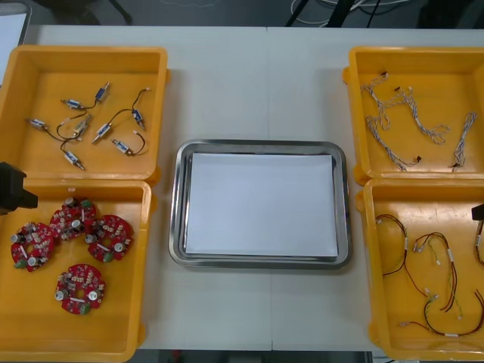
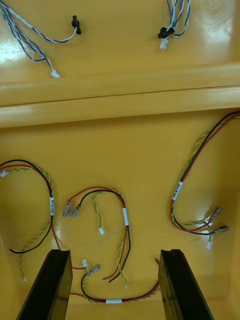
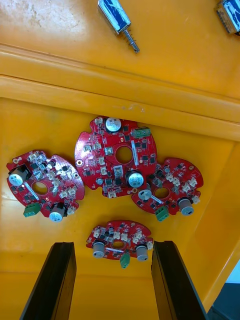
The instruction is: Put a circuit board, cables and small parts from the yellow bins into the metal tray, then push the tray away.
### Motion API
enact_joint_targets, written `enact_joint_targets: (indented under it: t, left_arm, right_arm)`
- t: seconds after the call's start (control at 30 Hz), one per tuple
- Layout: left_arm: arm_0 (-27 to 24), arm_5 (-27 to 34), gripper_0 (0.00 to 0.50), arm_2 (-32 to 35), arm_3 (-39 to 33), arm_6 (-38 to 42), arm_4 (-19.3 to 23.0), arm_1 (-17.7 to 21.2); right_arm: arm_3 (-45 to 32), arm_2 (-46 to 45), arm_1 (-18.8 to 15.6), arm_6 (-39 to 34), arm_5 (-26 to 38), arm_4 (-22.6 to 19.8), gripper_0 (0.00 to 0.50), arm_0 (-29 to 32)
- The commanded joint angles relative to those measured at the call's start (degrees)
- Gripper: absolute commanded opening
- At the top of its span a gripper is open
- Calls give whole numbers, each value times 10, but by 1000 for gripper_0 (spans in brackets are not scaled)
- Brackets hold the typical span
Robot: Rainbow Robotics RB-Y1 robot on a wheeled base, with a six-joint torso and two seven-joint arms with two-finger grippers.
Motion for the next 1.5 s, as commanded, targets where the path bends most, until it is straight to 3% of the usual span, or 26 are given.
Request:
enact_joint_targets:
  t: [0.03, 0.17, 0.7, 1.03, 1.3, 1.5]
  left_arm:
    - [11, -6, 446, 16, -6, 40, 3, -1]
    - [30, -26, 445, 16, -28, 39, 7, 2]
    - [220, -178, 445, 8, -162, 24, 32, 58]
    - [300, -289, 444, -49, -167, -1, 11, 107]
    - [324, -335, 444, -107, -169, -15, -51, 137]
    - [325, -381, 445, -179, -168, -14, -146, 145]
  right_arm:
    - [-4, 5, -16, 43, 2, 11, 500, 10]
    - [-4, 10, -16, 50, -19, 10, 500, 31]
    - [10, 73, -34, 62, -255, 6, 500, 160]
    - [86, 96, -39, 76, -325, -12, 500, 161]
    - [137, 114, -40, 76, -328, -19, 500, 140]
    - [143, 133, -48, 68, -332, -17, 500, 137]
